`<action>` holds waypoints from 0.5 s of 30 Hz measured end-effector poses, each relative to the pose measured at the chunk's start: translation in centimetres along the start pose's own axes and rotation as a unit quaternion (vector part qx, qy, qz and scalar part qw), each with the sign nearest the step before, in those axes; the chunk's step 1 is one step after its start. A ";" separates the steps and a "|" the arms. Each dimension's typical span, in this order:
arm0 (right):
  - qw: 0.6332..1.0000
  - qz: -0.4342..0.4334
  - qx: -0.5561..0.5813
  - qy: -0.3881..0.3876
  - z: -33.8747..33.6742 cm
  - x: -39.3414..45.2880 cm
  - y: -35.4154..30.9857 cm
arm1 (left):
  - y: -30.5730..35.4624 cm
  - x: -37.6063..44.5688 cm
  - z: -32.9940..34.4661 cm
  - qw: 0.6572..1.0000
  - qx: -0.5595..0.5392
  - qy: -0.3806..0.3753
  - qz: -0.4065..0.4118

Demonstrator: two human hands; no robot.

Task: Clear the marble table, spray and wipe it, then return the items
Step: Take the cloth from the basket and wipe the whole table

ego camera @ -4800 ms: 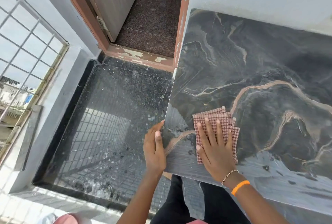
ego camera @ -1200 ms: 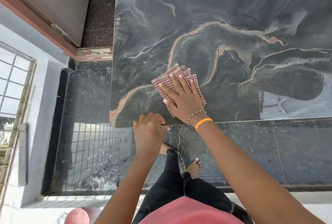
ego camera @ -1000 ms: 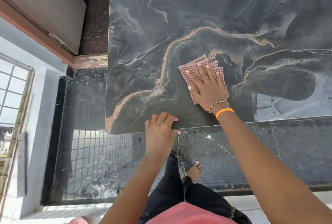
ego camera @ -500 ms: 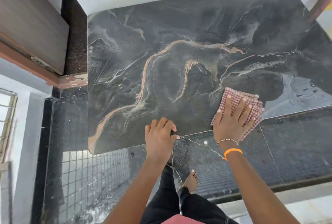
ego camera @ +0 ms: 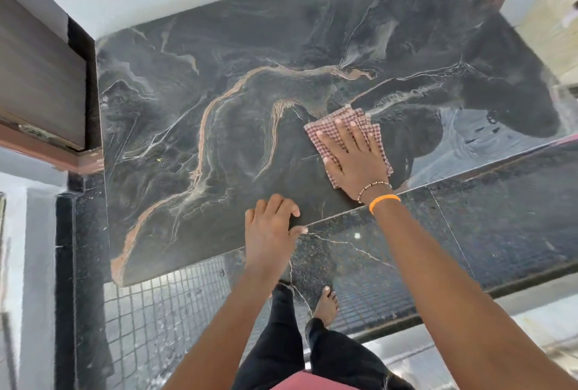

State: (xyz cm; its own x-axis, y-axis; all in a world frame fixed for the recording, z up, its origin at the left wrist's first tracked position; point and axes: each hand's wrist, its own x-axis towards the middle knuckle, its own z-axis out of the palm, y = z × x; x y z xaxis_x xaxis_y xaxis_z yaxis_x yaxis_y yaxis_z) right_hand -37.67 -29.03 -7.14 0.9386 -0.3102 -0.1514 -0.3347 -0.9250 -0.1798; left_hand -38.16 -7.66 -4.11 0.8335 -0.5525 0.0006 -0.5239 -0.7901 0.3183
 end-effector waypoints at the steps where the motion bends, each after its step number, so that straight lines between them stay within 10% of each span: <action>1: 0.999 0.031 -0.002 0.004 -0.4 0.0 2.1 | 0.8 0.5 0.2 1.000 0.000 -0.001 0.012; 8: 0.975 0.219 0.028 0.031 -2.0 -3.5 12.3 | 3.7 2.8 1.2 0.999 0.026 -0.009 0.028; 15: 0.968 0.234 0.090 0.032 0.6 -7.3 2.9 | 4.1 2.8 1.3 0.999 -0.012 -0.043 -0.027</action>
State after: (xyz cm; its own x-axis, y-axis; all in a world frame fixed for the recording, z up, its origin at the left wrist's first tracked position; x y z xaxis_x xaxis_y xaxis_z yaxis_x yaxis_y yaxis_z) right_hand -45.51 -29.29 -7.19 0.6824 -0.7039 -0.1972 -0.7278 -0.6289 -0.2734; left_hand -38.20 -12.84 -4.05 0.8418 -0.5305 -0.0994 -0.4728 -0.8137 0.3382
